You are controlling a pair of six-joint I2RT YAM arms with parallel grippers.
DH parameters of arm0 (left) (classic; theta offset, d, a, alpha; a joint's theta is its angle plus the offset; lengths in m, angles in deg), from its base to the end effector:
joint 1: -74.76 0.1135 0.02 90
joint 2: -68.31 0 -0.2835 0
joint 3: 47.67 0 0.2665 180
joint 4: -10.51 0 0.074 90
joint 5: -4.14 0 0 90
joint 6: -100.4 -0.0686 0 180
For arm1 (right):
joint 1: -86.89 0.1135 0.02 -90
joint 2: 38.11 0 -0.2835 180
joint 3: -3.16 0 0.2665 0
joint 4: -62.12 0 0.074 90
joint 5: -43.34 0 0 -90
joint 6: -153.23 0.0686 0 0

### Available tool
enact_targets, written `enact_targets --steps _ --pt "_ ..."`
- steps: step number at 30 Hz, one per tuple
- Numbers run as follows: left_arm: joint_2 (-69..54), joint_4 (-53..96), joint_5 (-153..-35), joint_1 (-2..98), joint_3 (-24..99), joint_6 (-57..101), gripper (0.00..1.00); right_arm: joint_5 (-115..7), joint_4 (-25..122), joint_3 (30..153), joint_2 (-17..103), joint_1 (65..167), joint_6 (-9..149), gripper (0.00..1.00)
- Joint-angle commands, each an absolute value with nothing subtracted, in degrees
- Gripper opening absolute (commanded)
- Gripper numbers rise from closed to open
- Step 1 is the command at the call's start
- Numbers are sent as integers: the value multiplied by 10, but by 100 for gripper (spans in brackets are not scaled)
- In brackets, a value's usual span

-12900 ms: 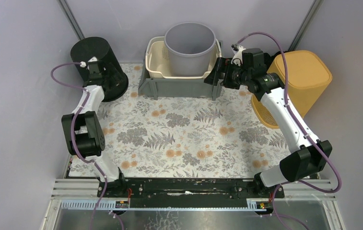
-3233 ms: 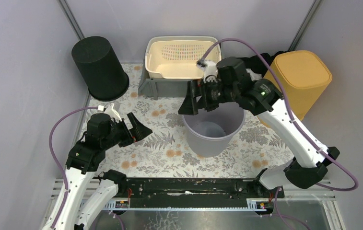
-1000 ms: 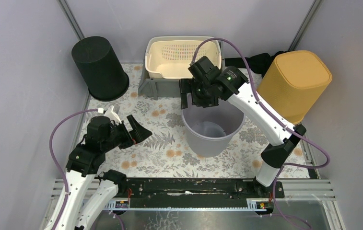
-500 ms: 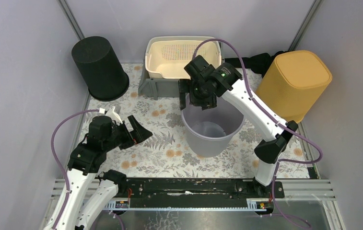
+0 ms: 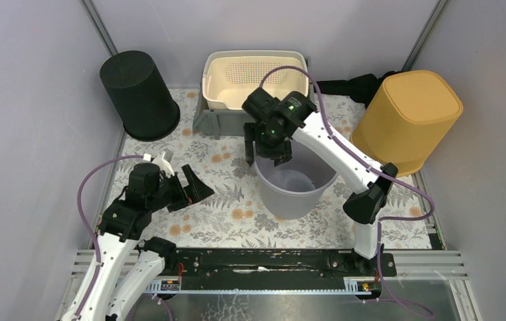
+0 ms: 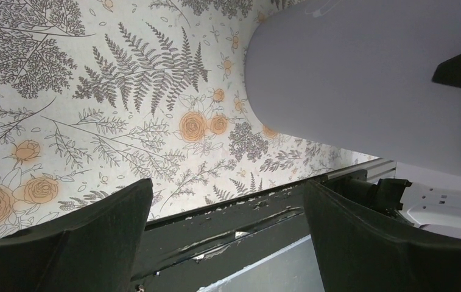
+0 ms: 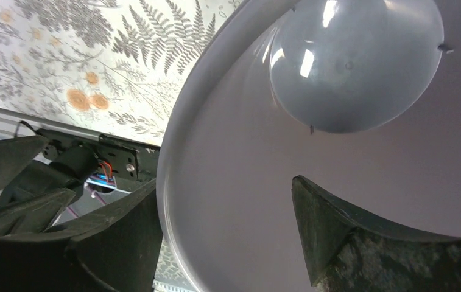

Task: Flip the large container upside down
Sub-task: Turn the container upside down at the center of the board.

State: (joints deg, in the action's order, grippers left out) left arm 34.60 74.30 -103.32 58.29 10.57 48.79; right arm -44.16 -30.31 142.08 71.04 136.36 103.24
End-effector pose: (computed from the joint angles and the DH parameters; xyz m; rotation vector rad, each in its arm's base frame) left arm 0.1232 -0.0579 0.2932 -0.2795 2.3454 -0.8357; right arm 0.2686 0.3095 0.3870 -0.2115 2.7328 0.4268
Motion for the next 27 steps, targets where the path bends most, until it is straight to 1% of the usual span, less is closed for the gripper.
enact_targets --steps 1,7,9,14,19,21,22,25,27 --pt "351 741 -1050 581 91 462 100 -421 -351 1454 731 1383 1064 77" --pt "360 736 -1062 581 72 452 100 -400 -351 1430 738 1397 1099 66" --pt "359 732 -1068 581 66 450 100 -397 -351 1426 744 1401 1104 59" --pt "356 732 -1071 581 62 439 100 -389 -351 1432 759 1403 1111 53" --pt "351 730 -1076 581 56 432 100 -386 -351 1425 772 1403 1114 43" --pt "352 728 -1078 580 52 430 100 -384 -351 1424 776 1403 1115 37" --pt "352 728 -1078 580 50 429 100 -383 -351 1424 777 1403 1113 32" --pt "354 729 -1079 580 47 428 100 -384 -351 1433 781 1402 1111 11" --pt "354 731 -1078 581 45 427 100 -390 -351 1452 785 1403 1106 2"
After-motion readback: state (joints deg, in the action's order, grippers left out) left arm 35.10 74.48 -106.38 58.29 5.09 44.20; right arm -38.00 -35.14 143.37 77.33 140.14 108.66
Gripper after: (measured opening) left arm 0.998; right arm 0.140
